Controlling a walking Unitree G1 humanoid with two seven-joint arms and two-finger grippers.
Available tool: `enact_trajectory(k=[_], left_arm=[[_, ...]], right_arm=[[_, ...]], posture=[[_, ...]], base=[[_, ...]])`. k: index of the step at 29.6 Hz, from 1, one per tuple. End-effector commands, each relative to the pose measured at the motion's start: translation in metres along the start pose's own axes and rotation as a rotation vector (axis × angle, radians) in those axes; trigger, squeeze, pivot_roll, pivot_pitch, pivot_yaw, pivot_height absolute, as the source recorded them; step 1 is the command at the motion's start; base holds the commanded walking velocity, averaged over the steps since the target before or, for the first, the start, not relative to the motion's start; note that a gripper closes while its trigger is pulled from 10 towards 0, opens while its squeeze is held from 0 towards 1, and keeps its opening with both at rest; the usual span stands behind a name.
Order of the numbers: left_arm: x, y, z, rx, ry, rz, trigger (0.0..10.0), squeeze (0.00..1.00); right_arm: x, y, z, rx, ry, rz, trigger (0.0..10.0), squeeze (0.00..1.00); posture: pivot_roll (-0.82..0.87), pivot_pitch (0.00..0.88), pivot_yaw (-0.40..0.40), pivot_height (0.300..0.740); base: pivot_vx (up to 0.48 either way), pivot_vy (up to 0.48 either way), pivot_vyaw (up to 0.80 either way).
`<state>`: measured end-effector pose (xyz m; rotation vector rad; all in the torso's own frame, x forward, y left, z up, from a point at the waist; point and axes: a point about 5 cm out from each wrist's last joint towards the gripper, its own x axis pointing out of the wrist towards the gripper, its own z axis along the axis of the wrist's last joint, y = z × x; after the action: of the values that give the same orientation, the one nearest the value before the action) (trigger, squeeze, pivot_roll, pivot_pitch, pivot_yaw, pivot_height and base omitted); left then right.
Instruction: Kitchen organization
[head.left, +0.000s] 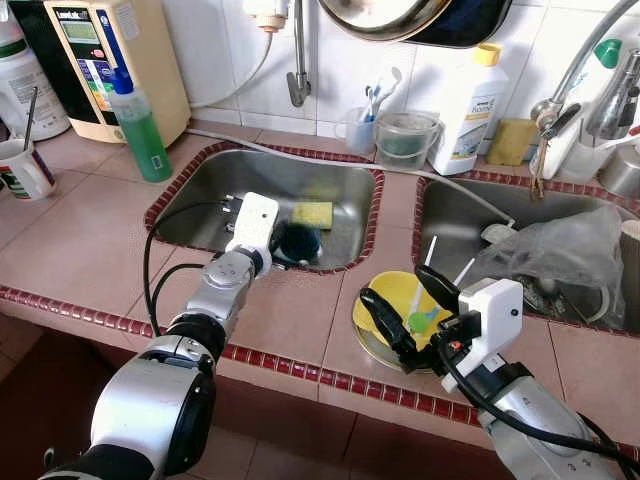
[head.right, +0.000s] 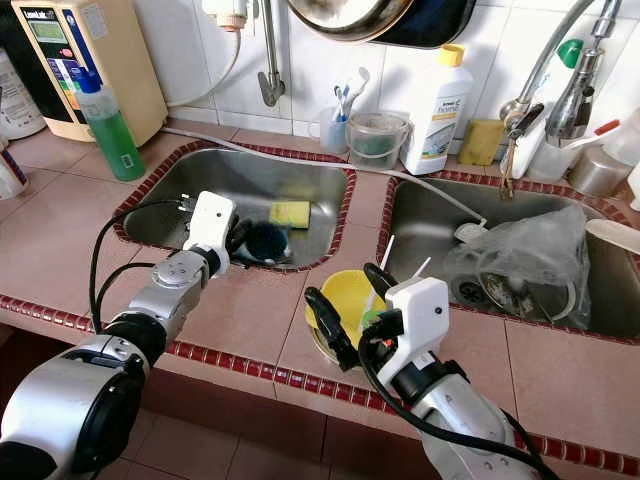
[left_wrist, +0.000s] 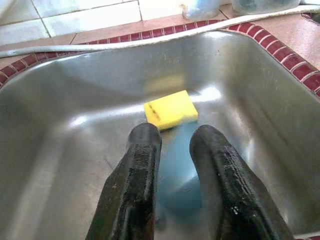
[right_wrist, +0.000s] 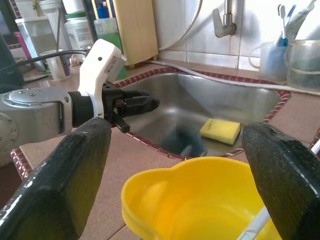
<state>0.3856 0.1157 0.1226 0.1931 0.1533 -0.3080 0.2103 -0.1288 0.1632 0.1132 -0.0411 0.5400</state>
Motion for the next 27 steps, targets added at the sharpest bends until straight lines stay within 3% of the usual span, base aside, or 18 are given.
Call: enact_trajectory(k=[1, 14, 21, 22, 23, 24, 27], left_arm=[[0.001, 0.001, 0.002, -0.005, -0.001, -0.004, 10.0, 1.0], [0.002, 0.004, 0.013, 0.006, -0.047, -0.032, 10.0, 1.0], [0.002, 0.001, 0.031, 0.022, -0.15, -0.152, 10.0, 1.0], [0.001, -0.002, 0.034, 0.022, -0.174, -0.203, 10.0, 0.64], [0.0, -0.004, 0.037, 0.025, -0.196, -0.25, 10.0, 0.18], [-0.002, -0.005, 0.039, 0.025, -0.216, -0.287, 10.0, 0.0], [-0.006, -0.006, 0.044, 0.029, -0.259, -0.349, 10.0, 0.0]], right_arm=[[-0.001, 0.003, 0.005, -0.004, -0.017, 0.011, 10.0, 0.0], [0.006, 0.0, 0.006, -0.004, -0.036, 0.002, 10.0, 0.0], [0.021, -0.008, 0.009, -0.004, -0.074, -0.085, 10.0, 0.0], [0.026, -0.01, 0.009, -0.005, -0.08, -0.111, 10.0, 0.0], [0.029, -0.012, 0.01, -0.012, -0.084, -0.14, 10.0, 0.0], [0.032, -0.014, 0.009, -0.016, -0.084, -0.172, 10.0, 0.0], [0.037, -0.019, 0.009, -0.006, -0.082, -0.237, 10.0, 0.0]], posture=[[-0.1, 0.019, 0.039, 0.74], [-0.08, 0.007, 0.032, 0.74], [-0.06, 0.0, 0.029, 0.74], [-0.05, 0.0, 0.027, 0.74], [-0.05, 0.0, 0.027, 0.74], [-0.04, 0.0, 0.023, 0.74], [-0.04, 0.0, 0.021, 0.74]], base=[[0.0, 0.0, 0.0], [0.0, 0.0, 0.0], [0.0, 0.0, 0.0], [0.0, 0.0, 0.0], [0.0, 0.0, 0.0], [0.0, 0.0, 0.0], [0.0, 0.0, 0.0]])
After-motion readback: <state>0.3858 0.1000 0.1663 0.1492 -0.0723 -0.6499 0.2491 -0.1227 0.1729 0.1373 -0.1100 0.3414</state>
